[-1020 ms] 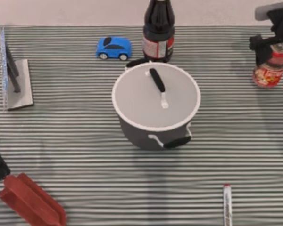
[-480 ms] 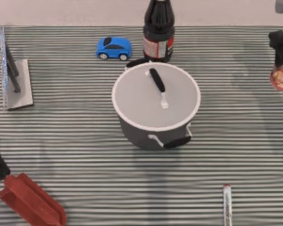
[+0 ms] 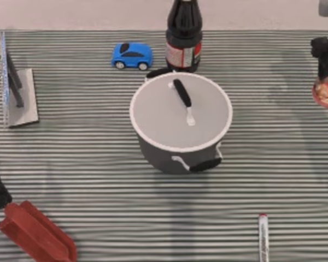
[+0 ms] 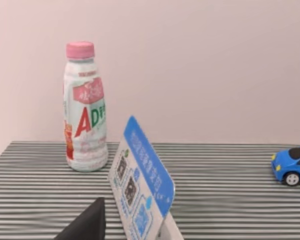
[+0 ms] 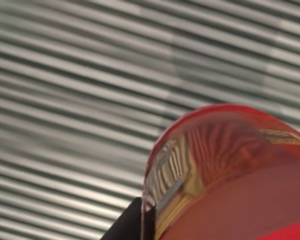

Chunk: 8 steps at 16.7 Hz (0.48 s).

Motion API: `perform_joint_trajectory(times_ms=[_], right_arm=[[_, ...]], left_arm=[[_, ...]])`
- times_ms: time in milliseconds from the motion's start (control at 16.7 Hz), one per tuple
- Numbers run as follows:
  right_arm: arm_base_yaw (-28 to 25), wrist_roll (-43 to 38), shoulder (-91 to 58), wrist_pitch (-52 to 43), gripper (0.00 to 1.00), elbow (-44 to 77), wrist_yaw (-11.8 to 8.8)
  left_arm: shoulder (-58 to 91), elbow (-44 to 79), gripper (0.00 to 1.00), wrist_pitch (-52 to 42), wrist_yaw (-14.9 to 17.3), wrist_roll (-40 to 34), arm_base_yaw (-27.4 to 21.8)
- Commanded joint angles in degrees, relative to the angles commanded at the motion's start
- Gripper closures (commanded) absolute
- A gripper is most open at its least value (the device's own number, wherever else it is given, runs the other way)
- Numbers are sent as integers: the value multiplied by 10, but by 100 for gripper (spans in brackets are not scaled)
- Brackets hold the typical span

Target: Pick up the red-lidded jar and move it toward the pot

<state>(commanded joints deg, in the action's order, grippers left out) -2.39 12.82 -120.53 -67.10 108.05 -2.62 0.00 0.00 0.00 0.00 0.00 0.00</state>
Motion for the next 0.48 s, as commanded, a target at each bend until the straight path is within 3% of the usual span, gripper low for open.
perform_joint_trajectory(times_ms=[180, 480], right_arm=[[-29, -56, 7, 25, 100, -32, 12], [-102, -216, 27, 91, 100, -116, 43]], left_arm=[[0, 0, 0, 0, 0, 0, 0], [0, 0, 0, 0, 0, 0, 0]])
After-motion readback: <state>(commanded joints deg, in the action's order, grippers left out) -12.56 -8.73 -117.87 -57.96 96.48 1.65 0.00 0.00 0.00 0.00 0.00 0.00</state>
